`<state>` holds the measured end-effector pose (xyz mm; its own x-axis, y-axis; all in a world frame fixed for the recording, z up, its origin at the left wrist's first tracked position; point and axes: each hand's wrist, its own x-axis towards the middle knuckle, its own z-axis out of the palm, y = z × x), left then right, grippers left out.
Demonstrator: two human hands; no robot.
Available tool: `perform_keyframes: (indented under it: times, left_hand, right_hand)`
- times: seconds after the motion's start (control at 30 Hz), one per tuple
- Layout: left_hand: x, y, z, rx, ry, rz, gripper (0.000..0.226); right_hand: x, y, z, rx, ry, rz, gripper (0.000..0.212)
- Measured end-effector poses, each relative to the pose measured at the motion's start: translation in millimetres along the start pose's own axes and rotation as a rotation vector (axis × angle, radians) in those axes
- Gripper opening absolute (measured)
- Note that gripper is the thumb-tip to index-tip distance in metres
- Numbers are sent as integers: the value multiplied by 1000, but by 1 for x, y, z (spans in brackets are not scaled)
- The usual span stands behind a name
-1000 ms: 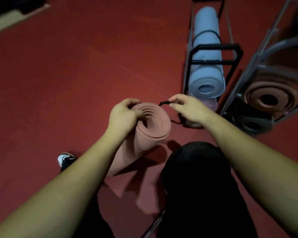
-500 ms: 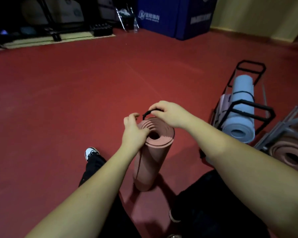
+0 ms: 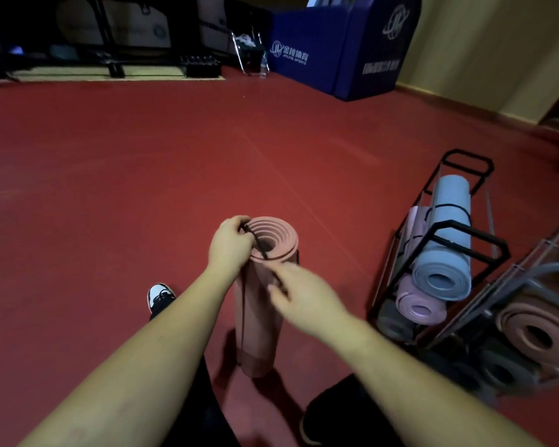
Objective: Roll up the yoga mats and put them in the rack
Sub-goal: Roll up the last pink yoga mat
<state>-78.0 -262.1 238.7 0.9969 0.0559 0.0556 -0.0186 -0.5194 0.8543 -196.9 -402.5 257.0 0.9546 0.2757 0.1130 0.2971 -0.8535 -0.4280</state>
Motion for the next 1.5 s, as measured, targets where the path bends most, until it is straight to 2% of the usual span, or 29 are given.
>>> perform_keyframes:
  times: [0.07,0.13,0.2,0.27,0.33,0.37,0.43,0.53,0.63,0.7,0.77,0.83,0.93,0.97,1.03,1.1,1.2,1.23,1.3,1.4,1.5]
  left_hand:
    - [3,-2,2,-13,17,3,46]
    - [3,-5,5,-47,9,16,47]
    - [0,-6,6,-108,2,28,45]
    - [-2,-6,6,-147,20,23,43]
    - [-4,-6,10,-194,43,-15,40]
    - [-5,-5,12,-222,54,-36,38]
    - [-6,-4,17,-283,83,-64,29]
    - [-8,-4,23,-372,113,-103,6]
    - [-12,-9,32,-652,163,-197,22]
    - [-20,-12,41,-891,145,-268,26]
    - [-26,-20,50,-974,128,-267,25]
    - [-34,-37,51,-831,42,-248,21]
    - [-48,-83,54,-371,30,-289,18]
    - [-52,-97,55,-329,-13,-321,14]
    - [-57,-117,58,-324,-106,-370,25]
    - [-51,-113,53,-388,-100,-396,29]
    - [-37,-79,37,-634,3,-403,29]
    - [-32,-69,35,-775,-12,-411,28]
    - [-26,-51,35,-947,-57,-452,41]
    - [-25,-49,43,-921,-43,-513,51]
    - [-22,-55,53,-813,6,-607,56]
  right_hand:
    - [-16,-8,24,47,37,8,47]
    - [-25,-4,43,167,110,100,43]
    - [-23,4,53,436,223,287,32]
    - [-9,14,56,833,357,540,21]
    - [9,19,54,1179,394,740,25]
    - [17,20,51,1234,386,796,31]
    - [26,22,41,1237,346,875,42]
    - [33,25,22,1184,189,947,65]
    - [42,31,5,1090,62,964,69]
    - [46,38,-2,1027,54,988,66]
    - [48,47,-6,980,56,998,62]
    - [49,55,-10,956,48,990,58]
    - [52,59,-12,941,45,990,56]
    - [53,60,-11,928,29,988,57]
    - [54,57,-7,904,-19,963,58]
    - [54,54,-4,842,-31,916,62]
    - [58,62,6,584,50,820,77]
    - [58,62,12,621,126,806,76]
    - [61,62,27,796,268,812,72]
    - [63,57,50,1070,356,887,69]
    - [70,71,74,1118,352,973,69]
